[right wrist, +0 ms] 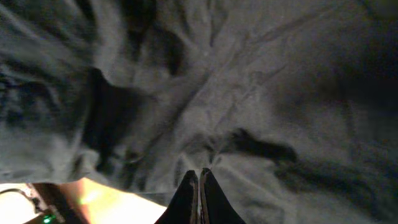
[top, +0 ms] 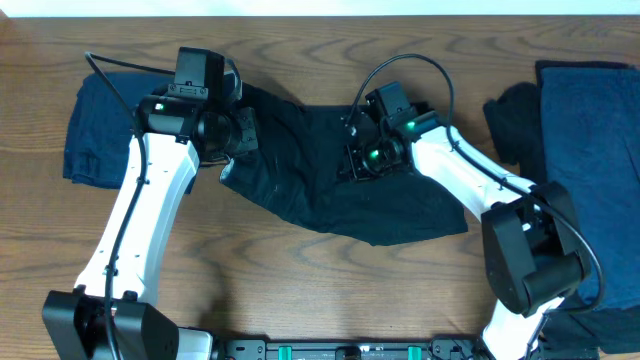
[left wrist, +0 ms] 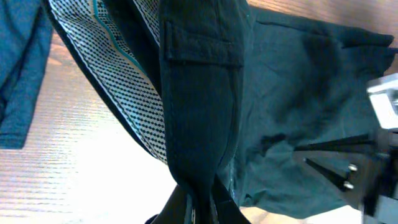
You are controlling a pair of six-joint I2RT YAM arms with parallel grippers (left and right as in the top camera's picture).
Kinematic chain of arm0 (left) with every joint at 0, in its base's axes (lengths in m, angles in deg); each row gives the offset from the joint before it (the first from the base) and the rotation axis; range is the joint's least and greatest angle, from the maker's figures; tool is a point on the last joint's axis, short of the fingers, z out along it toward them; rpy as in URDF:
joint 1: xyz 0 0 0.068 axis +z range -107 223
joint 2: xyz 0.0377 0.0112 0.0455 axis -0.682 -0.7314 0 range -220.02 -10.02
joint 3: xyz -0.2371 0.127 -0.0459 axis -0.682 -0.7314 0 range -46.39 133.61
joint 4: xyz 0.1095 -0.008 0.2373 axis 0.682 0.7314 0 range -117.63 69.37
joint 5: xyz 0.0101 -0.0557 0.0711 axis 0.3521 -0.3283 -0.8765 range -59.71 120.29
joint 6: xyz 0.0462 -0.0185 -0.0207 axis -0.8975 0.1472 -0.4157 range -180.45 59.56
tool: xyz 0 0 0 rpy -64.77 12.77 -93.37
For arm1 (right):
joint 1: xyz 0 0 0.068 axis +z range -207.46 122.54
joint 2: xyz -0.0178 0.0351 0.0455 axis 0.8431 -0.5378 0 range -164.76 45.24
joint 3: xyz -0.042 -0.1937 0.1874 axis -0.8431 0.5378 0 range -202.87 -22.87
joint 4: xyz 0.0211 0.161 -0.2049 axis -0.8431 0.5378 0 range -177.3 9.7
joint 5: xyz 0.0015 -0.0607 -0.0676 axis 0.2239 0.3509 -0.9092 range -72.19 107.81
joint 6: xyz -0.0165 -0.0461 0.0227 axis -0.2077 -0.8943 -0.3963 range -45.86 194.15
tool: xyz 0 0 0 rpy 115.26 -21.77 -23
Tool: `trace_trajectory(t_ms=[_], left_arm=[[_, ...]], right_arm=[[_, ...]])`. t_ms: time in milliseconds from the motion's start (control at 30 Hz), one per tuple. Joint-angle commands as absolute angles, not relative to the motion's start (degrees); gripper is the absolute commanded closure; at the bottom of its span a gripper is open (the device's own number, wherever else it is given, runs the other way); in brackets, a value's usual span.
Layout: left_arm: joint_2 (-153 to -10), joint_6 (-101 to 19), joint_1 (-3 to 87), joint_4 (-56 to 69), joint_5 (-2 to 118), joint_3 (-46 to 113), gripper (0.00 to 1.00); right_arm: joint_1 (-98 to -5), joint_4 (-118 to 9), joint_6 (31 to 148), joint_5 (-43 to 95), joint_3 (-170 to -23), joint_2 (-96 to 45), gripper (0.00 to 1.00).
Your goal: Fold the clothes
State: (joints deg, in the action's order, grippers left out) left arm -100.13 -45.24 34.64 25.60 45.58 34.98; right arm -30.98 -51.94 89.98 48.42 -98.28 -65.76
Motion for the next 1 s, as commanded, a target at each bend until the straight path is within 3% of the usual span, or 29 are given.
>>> trace_trajectory(t_ms=[0, 233, 433, 767, 967], left_arm=[[-98.9, -44.9, 34.5, 25.7, 49.1, 36.9, 0.94], [-98.9, -43.6, 34.5, 25.7, 49.5, 37.3, 0.93], [-98.9, -43.6, 34.5, 25.6, 57.9, 38.1, 0.94], [-98.9, -42.5, 34.5, 26.3, 59.5, 42.4, 0.94], [-98.9, -42.6, 34.5, 26.3, 59.5, 42.4, 0.94]], right_arm=[[-28.7, -51.8, 88.9, 45.1, -98.4, -69.5, 0.97], [-26.0, -54.2, 88.9, 44.6, -98.4, -76.2, 0.99], [-25.6, -55.3, 88.9, 45.0, -98.8, -77.1, 0.99], [-30.7, -49.7, 86.7, 45.7, -106.2, -72.3, 0.99], [-33.6, -52.4, 86.7, 45.3, -106.8, -72.1, 0.99]])
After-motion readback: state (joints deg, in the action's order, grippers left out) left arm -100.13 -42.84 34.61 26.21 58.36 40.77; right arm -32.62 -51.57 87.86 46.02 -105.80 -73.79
